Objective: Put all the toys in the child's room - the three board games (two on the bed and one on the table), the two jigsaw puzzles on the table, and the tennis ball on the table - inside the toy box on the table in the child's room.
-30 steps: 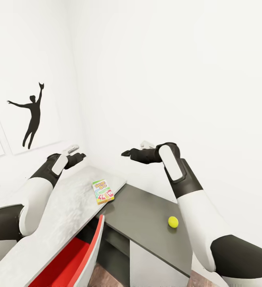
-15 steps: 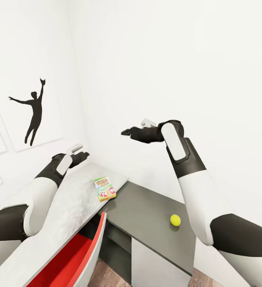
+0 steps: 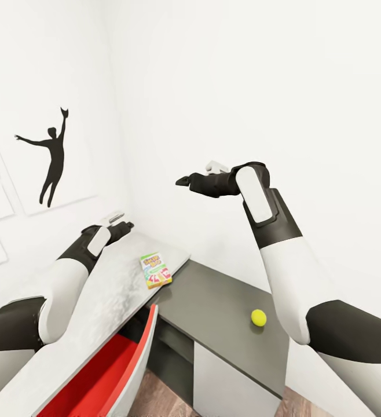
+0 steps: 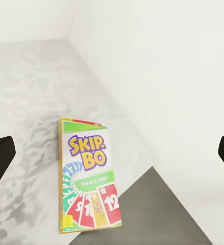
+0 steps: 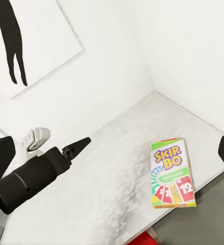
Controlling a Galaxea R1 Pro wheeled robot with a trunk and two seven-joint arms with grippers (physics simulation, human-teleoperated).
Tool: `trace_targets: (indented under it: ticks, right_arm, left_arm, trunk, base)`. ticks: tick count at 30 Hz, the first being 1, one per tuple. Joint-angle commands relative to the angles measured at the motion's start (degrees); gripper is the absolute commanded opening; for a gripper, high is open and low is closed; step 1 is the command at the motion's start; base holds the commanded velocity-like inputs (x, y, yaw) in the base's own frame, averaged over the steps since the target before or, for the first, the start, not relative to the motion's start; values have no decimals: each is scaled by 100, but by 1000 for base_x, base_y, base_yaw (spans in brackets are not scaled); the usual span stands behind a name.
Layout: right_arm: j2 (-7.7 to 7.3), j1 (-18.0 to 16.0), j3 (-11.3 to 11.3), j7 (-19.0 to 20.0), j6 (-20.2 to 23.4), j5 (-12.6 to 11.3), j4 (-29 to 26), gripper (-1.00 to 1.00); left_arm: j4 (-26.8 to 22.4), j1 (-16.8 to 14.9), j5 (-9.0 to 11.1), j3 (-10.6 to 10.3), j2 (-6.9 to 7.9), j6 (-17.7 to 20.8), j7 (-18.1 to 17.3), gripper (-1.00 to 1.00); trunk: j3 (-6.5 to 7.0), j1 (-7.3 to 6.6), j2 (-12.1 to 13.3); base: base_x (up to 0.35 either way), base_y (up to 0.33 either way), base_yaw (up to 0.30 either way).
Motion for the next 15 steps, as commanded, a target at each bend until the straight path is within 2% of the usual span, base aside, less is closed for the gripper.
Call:
trace_targets:
  ticks: [1,9,15]
  right_arm:
    - [0,-6,3,-60,11,-60,-3,100]
    - [0,5,-6,-61,11,-67,-31,100]
    - [0,16,-10,-60,11,-81,-35,100]
  left_arm:
    - [-9,-3,57,6,-10,22,34,100]
    - [-1,-3,36,-17,-153,-12,34,100]
    - [-2,-3,31,-22,-200,-16,34,100]
  trunk:
    - [-20,3,-12]
    - [-95,3,-12]
    - [-150,3,-12]
  base:
    - [0,0,67]
    - [0,0,67]
    - [0,0,67]
